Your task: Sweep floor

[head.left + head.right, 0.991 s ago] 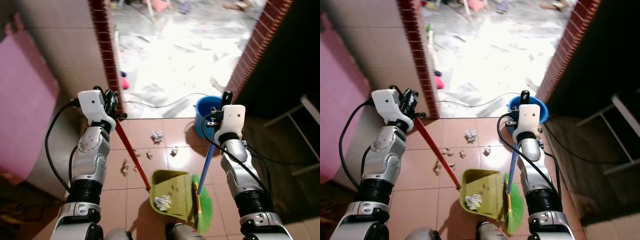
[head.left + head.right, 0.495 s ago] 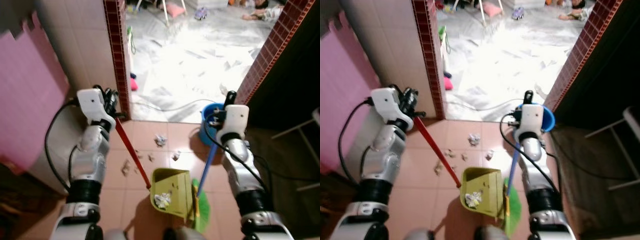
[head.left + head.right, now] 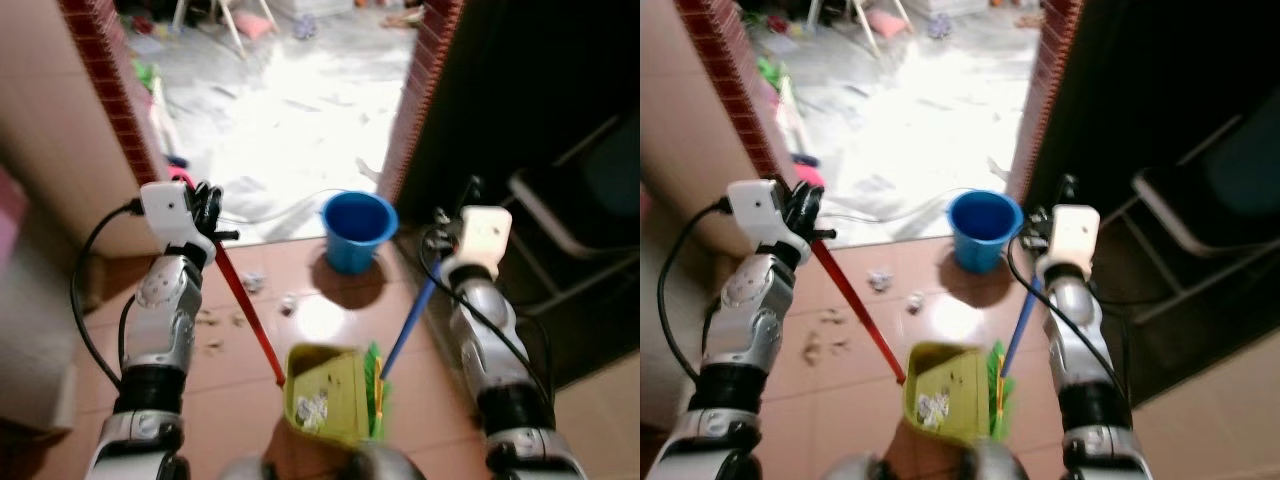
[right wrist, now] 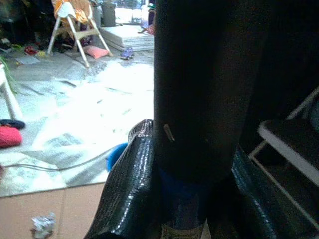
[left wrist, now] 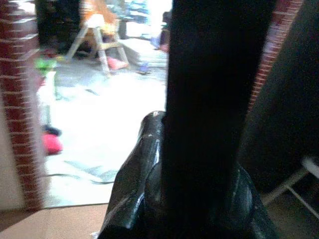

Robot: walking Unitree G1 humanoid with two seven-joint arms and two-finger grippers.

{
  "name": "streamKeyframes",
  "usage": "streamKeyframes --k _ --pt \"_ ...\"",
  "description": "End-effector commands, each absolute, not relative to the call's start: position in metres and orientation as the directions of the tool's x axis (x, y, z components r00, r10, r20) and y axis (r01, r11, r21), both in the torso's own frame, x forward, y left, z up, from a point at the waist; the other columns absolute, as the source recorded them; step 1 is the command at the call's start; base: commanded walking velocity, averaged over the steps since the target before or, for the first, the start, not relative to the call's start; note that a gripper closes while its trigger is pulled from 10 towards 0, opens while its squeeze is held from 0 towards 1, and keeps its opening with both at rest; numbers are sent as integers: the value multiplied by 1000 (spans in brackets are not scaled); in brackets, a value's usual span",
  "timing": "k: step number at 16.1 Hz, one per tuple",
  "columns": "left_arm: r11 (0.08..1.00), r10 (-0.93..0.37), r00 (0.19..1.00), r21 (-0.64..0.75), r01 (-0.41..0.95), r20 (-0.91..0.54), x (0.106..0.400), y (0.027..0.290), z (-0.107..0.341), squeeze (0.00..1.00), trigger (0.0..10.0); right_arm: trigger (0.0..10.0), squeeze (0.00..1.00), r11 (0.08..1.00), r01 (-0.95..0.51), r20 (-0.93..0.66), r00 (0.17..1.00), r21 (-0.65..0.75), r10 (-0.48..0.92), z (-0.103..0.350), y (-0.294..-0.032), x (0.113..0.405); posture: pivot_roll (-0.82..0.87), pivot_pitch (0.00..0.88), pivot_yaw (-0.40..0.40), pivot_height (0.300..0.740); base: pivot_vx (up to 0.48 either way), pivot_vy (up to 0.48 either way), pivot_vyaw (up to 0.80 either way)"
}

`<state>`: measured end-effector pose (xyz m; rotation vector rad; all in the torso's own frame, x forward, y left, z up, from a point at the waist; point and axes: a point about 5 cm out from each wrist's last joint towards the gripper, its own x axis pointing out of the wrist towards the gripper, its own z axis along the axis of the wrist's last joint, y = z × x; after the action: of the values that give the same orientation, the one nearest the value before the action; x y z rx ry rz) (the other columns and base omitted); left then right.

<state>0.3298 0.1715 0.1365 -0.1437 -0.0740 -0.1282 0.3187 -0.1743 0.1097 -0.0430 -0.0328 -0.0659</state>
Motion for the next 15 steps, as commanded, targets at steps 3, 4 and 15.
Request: streamKeyframes --k 3,4,15 --pt "979 -200 976 -32 203 82 320 171 138 0 10000 10000 0 992 52 47 998 -118 -46 112 -184 308 -43 0 -25 740 0 -207 0" --pt "975 -220 973 -12 221 72 318 173 137 0 10000 10000 0 992 44 39 998 -116 -40 109 -185 305 -35 0 -33 740 0 0 0" --pt "995 4 998 -102 2 59 306 207 132 0 10000 10000 0 996 -2 20 1000 -87 4 112 -184 293 -42 0 -49 740 0 0 0"
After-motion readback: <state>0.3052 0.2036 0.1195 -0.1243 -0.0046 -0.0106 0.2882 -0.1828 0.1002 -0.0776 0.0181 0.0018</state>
